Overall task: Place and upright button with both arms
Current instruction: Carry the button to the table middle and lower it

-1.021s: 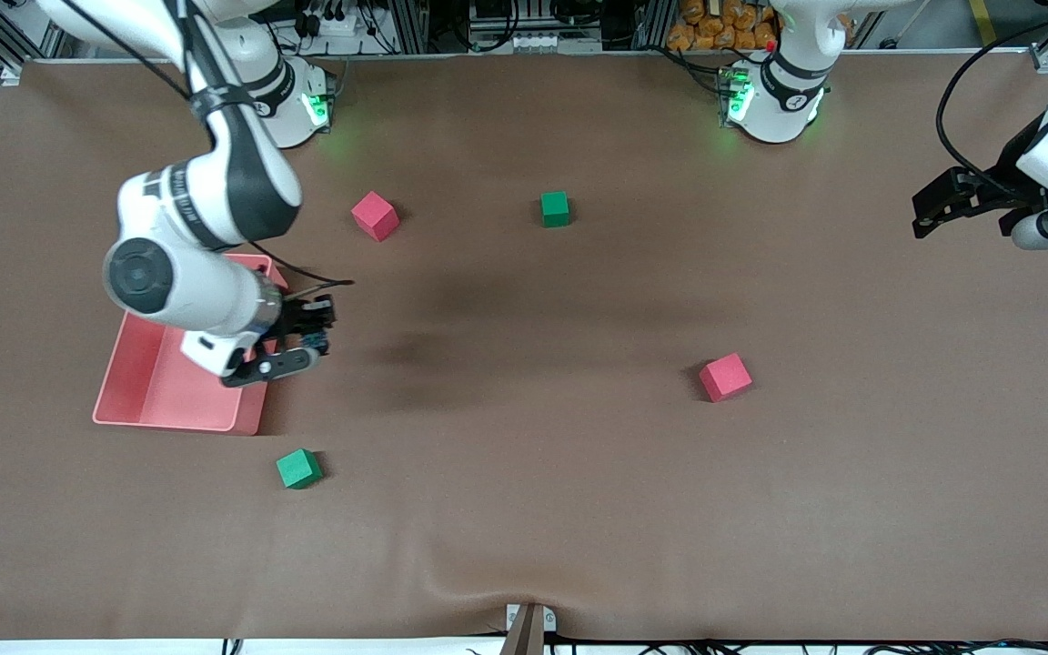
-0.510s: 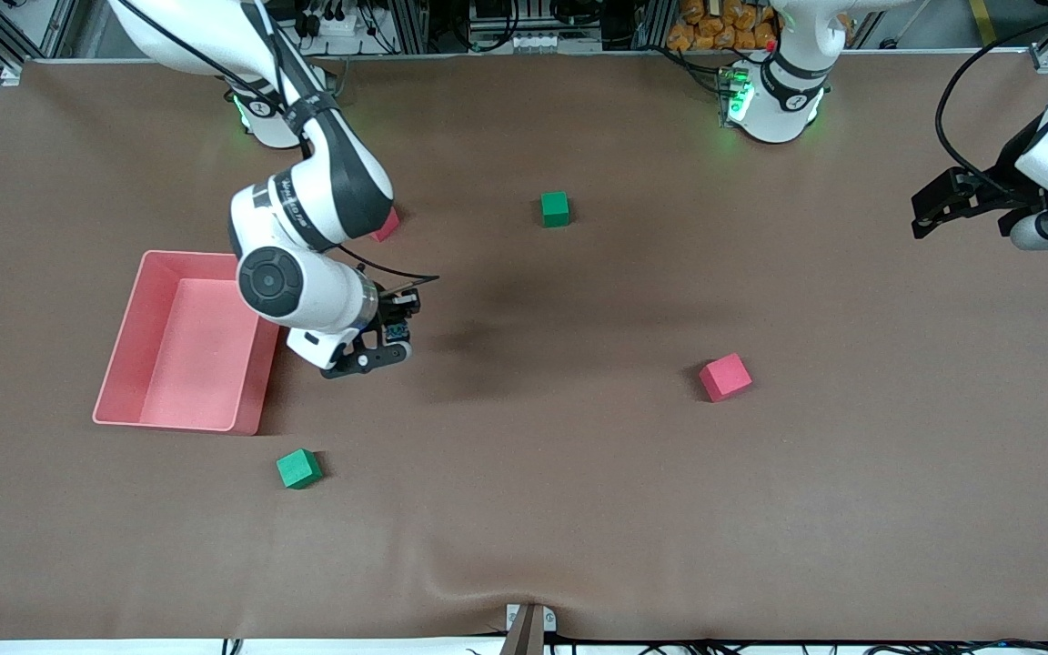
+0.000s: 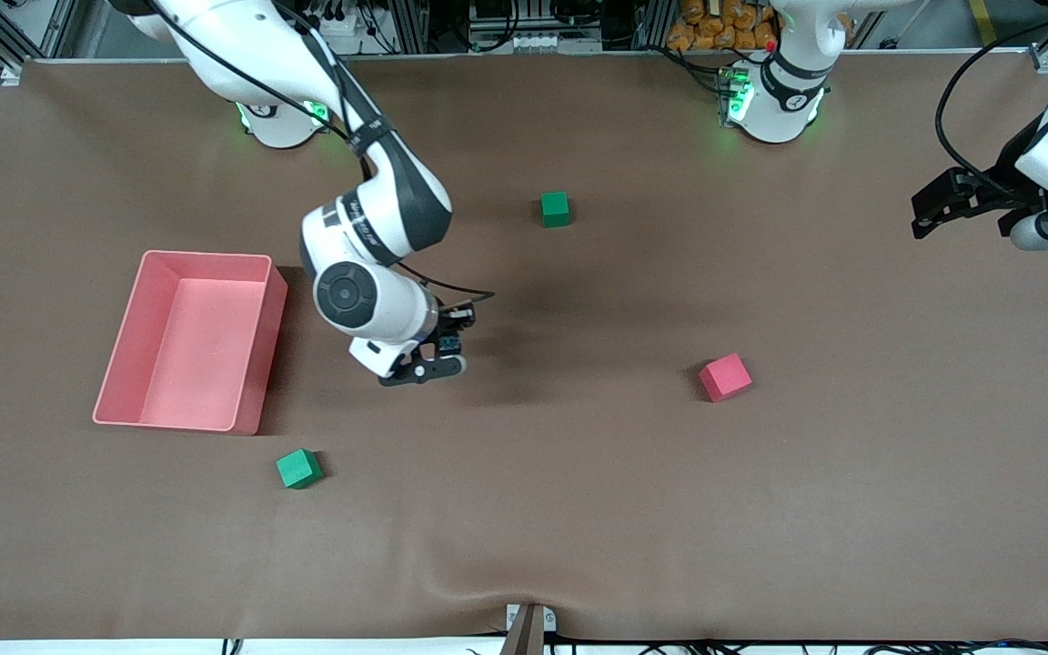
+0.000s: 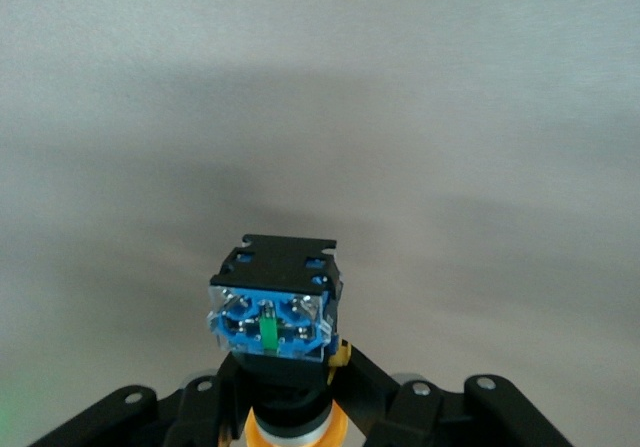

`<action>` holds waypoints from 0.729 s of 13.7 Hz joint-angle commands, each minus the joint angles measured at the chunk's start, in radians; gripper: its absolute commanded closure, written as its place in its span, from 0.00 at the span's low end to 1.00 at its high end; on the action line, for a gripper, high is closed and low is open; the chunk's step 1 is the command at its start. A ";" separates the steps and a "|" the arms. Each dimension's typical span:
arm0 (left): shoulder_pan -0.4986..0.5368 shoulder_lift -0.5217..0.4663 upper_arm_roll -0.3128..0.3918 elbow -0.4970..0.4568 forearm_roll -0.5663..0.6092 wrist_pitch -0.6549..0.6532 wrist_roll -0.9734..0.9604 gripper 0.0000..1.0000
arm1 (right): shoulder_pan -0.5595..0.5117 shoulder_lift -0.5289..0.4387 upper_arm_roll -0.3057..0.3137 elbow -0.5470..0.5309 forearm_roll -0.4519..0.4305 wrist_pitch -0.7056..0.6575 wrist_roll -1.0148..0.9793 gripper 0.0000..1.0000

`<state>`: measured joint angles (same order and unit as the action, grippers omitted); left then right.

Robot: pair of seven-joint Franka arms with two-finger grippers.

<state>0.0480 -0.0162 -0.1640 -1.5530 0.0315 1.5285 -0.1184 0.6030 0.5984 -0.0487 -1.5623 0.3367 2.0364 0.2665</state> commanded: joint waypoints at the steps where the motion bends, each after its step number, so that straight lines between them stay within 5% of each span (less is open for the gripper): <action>1: 0.000 -0.001 0.000 0.007 -0.012 -0.002 -0.004 0.00 | 0.049 0.073 -0.020 0.041 0.033 0.056 0.071 1.00; 10: 0.001 -0.001 0.000 0.005 -0.012 0.001 -0.003 0.00 | 0.096 0.136 -0.020 0.038 0.034 0.088 0.126 0.94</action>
<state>0.0480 -0.0162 -0.1642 -1.5531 0.0315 1.5293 -0.1184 0.6820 0.7071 -0.0527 -1.5534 0.3421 2.1321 0.3854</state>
